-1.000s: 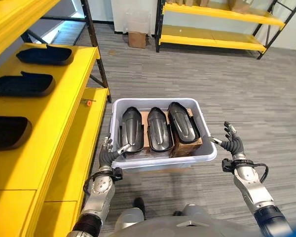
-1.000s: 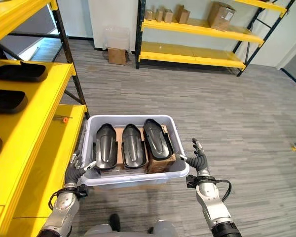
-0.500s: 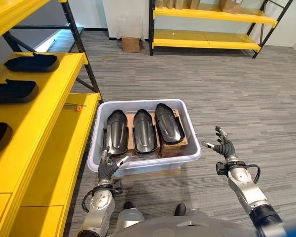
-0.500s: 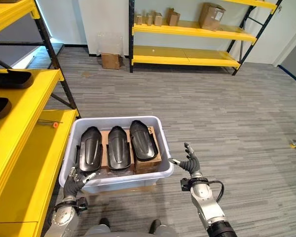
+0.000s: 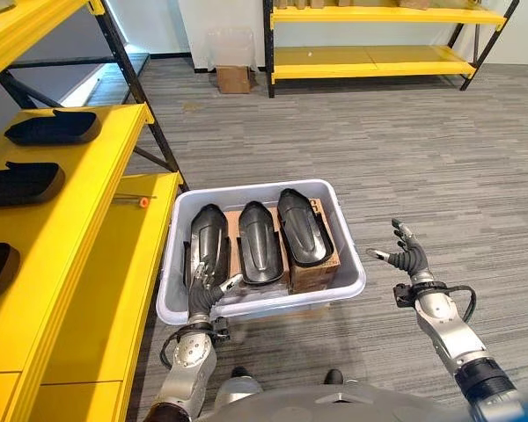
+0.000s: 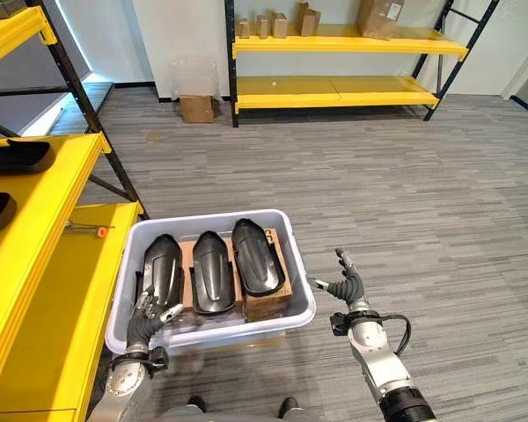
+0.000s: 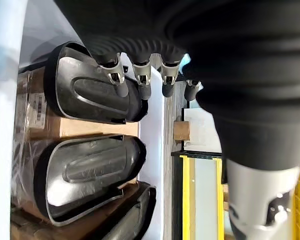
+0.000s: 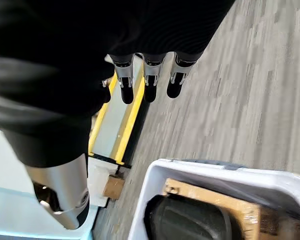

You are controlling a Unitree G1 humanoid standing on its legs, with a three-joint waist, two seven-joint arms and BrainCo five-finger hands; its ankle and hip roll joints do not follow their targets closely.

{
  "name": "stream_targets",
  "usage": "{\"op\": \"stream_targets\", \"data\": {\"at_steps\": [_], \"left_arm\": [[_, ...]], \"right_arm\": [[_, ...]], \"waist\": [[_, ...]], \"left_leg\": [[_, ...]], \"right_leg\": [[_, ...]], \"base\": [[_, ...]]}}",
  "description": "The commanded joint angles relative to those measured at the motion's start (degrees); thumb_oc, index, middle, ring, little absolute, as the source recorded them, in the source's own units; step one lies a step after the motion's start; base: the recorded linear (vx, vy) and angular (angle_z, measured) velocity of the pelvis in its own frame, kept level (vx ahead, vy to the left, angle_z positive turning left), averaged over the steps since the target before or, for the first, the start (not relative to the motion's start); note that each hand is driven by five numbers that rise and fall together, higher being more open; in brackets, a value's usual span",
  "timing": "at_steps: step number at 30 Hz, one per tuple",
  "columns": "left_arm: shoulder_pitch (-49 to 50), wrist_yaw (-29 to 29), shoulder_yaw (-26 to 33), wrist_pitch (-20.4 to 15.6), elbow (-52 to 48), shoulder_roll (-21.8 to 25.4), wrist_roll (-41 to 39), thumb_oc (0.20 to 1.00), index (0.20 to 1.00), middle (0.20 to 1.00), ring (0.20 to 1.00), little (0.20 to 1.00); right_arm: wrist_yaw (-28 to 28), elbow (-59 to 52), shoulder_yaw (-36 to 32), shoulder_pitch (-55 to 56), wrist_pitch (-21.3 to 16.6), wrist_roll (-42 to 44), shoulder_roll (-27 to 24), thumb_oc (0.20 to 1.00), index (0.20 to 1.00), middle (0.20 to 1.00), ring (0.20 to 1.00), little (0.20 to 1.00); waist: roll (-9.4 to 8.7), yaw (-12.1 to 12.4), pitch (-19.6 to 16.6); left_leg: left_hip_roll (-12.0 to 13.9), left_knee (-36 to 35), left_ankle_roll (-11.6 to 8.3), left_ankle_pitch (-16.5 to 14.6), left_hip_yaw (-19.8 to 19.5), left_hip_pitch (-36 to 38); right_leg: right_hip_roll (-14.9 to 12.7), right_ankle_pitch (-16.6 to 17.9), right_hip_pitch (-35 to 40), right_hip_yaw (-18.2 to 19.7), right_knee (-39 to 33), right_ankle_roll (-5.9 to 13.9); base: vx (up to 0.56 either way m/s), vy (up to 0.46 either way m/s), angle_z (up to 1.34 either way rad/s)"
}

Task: Move parts from the plastic box to the shelf.

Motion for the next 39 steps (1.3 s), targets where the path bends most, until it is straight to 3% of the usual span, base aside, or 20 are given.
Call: {"op": "stream_targets", "data": {"at_steps": [1, 3, 4, 6, 9, 12, 17, 22, 23, 27, 33, 39], "left_arm": [[-2.1, -1.73, -0.99, -3.28, -4.24, 2.99, 0.02, 1.0, 1.0, 1.0, 1.0, 1.0], [-3.97, -2.68, -1.36, -3.38, -5.44, 4.71, -1.67, 1.0, 1.0, 1.0, 1.0, 1.0], [-7.99, -2.99, -1.9, -3.69, -6.5, 6.32, -3.97, 1.0, 1.0, 1.0, 1.0, 1.0], [-11.21, -2.84, -2.45, -4.54, -6.93, 6.98, -5.23, 1.0, 1.0, 1.0, 1.0, 1.0], [-13.71, -3.0, -2.64, -4.8, -8.25, 7.67, -6.0, 1.0, 1.0, 1.0, 1.0, 1.0], [-17.65, -0.87, -3.76, -6.02, -13.01, 9.04, -7.56, 1.0, 1.0, 1.0, 1.0, 1.0], [-21.42, 1.59, -4.83, -6.33, -17.61, 8.86, -8.21, 1.0, 1.0, 1.0, 1.0, 1.0], [-22.49, 2.32, -5.62, -6.58, -18.27, 8.16, -8.5, 1.0, 1.0, 1.0, 1.0, 1.0], [-22.67, 1.09, -5.86, -4.71, -18.71, 8.16, -9.84, 1.0, 1.0, 1.0, 1.0, 1.0], [-22.62, 1.29, -7.1, -5.57, -18.0, 7.98, -9.5, 1.0, 1.0, 1.0, 1.0, 1.0], [-22.57, 0.39, -9.06, -4.71, -17.37, 7.24, -9.95, 1.0, 1.0, 1.0, 1.0, 1.0], [-21.63, -1.92, -10.94, -5.83, -17.06, 6.25, -11.4, 1.0, 1.0, 1.0, 1.0, 1.0]], "right_arm": [[0.58, -4.3, -0.41, -8.91, -4.45, -0.12, -1.99, 1.0, 1.0, 1.0, 1.0, 1.0], [-0.93, -2.76, 0.26, -14.76, -3.69, 0.54, -2.86, 1.0, 1.0, 1.0, 1.0, 1.0], [-1.42, 0.3, 0.67, -22.75, -0.71, 2.66, -4.31, 1.0, 1.0, 1.0, 1.0, 1.0], [-2.13, 3.08, 1.48, -28.39, 0.9, 3.61, -5.26, 1.0, 1.0, 1.0, 1.0, 1.0], [-2.38, 5.13, 1.53, -32.24, 1.28, 2.43, -6.04, 1.0, 1.0, 1.0, 1.0, 1.0], [-1.48, 9.49, 2.03, -41.02, 1.86, 1.75, -9.31, 1.0, 1.0, 1.0, 1.0, 1.0], [-1.98, 13.12, 4.7, -47.66, 2.48, 0.07, -9.88, 1.0, 1.0, 1.0, 1.0, 1.0], [-4.83, 14.19, 5.48, -48.89, 4.48, -3.35, -9.58, 1.0, 1.0, 1.0, 1.0, 1.0], [-6.36, 15.67, 5.29, -49.71, 5.36, -6.79, -9.95, 1.0, 1.0, 1.0, 1.0, 1.0], [-7.48, 17.76, 6.23, -50.73, 6.09, -8.21, -10.4, 1.0, 1.0, 1.0, 1.0, 1.0], [-14.67, 19.46, 6.9, -52.84, 7.18, -16.43, -11.14, 1.0, 1.0, 1.0, 1.0, 1.0], [-12.23, 18.9, 9.11, -54.22, 8.59, -17.46, -11.47, 1.0, 1.0, 1.0, 1.0, 1.0]], "waist": [[-2.37, 1.07, 1.62], [-2.23, 2.5, 2.96], [-1.5, 3.67, 5.28], [-0.73, 4.3, 7.37], [0.12, 4.65, 9.22], [1.93, 5.33, 13.77], [3.32, 5.23, 17.62], [4.28, 4.55, 18.96], [4.61, 4.42, 19.48], [5.29, 4.1, 20.9], [5.85, 4.12, 21.14], [6.33, 4.22, 21.14]], "left_leg": [[0.27, 1.64, 0.11, 1.19, -3.59, -1.81], [0.1, 3.9, 0.05, 1.04, -4.51, -5.71], [-0.09, 6.31, -0.2, 1.22, -5.66, -10.55], [-0.24, 7.64, -0.41, 1.5, -6.43, -13.58], [-0.32, 8.75, -0.53, 1.81, -7.13, -16.11], [-0.36, 9.11, -0.74, 3.09, -7.89, -20.94], [-0.89, 8.77, -0.29, 4.22, -8.23, -25.45], [-1.13, 8.77, -0.05, 4.58, -7.8, -26.57], [-1.26, 8.91, 0.0, 4.59, -7.7, -26.85], [-1.32, 9.15, -0.01, 4.76, -7.17, -27.74], [-1.39, 9.18, 0.04, 5.38, -7.19, -30.98], [-1.6, 9.1, -0.02, 5.76, -7.05, -33.45]], "right_leg": [[-4.48, 0.22, -0.29, 1.0, 4.78, 2.6], [-4.71, -0.1, -3.05, 0.8, 6.21, 2.4], [-4.98, -0.2, -6.77, 0.65, 7.74, 2.17], [-5.22, -0.22, -8.96, 0.52, 8.45, 1.97], [-5.37, -0.42, -10.94, 0.24, 9.35, 1.67], [-5.13, -1.11, -16.41, -0.23, 11.72, 0.96], [-4.88, -1.24, -23.1, -0.41, 14.53, 0.39], [-5.11, -1.12, -25.3, 0.34, 15.72, 0.36], [-5.15, -1.12, -25.91, 0.6, 16.25, 0.41], [-5.31, -1.22, -27.46, 1.03, 17.39, 0.43], [-5.35, -1.06, -31.32, 1.27, 18.72, 0.43], [-5.59, -0.98, -34.33, 1.5, 19.46, 0.45]], "base": [[0.0, -0.031, 0.02], [-0.18, -0.039, 0.1], [-0.28, -0.019, 0.18], [-0.32, 0.024, 0.12], [-0.21, 0.044, 0.2], [-0.27, 0.056, 0.11], [-0.18, 0.04, 0.0], [-0.05, 0.046, 0.0], [-0.07, 0.062, -0.03], [-0.03, 0.03, -0.1], [-0.02, 0.0, -0.06], [0.0, 0.0, 0.0]]}}
